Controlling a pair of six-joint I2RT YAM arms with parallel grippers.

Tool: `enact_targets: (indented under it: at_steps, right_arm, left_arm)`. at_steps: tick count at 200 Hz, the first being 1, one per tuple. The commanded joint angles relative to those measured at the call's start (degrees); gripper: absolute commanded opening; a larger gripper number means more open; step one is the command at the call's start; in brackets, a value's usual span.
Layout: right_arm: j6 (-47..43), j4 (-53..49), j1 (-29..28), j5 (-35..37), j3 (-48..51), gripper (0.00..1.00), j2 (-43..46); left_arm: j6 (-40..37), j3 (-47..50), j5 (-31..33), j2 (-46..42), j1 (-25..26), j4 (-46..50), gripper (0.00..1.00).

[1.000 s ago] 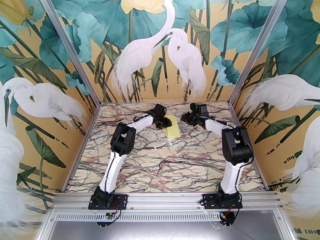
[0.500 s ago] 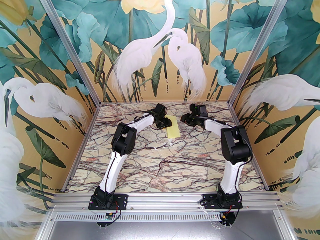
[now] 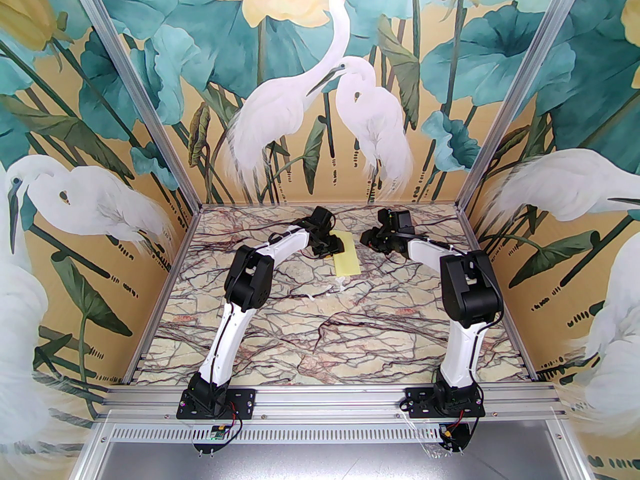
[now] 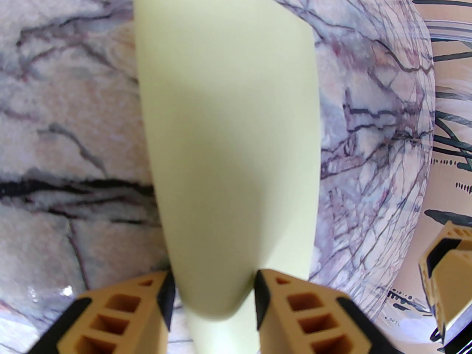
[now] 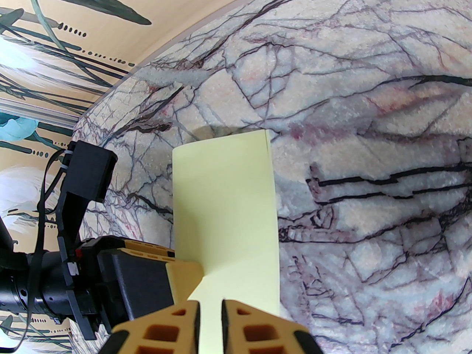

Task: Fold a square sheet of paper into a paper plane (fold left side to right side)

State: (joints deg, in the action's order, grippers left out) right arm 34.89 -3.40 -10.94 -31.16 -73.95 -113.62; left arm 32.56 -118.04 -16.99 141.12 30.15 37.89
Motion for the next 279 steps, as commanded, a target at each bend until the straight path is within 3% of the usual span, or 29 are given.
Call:
enact_targets:
  at_steps: [1,34,131,184,233,279]
  right_arm:
    - [0.2,-0.7,-0.7,-0.7,-1.0,0.12,-2.1]
    - [-0.7,-2.8,-1.6,-1.5,-3.5,0.03,-4.7]
    - [-2.7,-9.4,-3.3,0.9,-10.9,0.02,-11.3]
    - [0.9,0.0,0.5,2.3,-2.3,0.02,-4.9]
    - [2.1,1.5,3.8,3.0,0.8,0.03,-1.8]
    - [2.2,1.7,3.3,1.4,0.4,0.03,-2.3]
  left_arm:
    - [0.7,0.2,2.7,5.4,1.4,-0.8,0.43]
    - [0.8,-0.1,3.1,5.7,1.4,-0.4,0.44]
    - [0.6,-0.8,2.5,6.4,1.4,0.0,0.43]
    - [-0.8,-1.4,2.6,6.8,1.5,1.1,0.44]
    - [-1.3,-3.2,2.6,7.6,1.6,2.5,0.44]
    - [-1.7,-5.1,2.6,8.7,1.7,3.9,0.46]
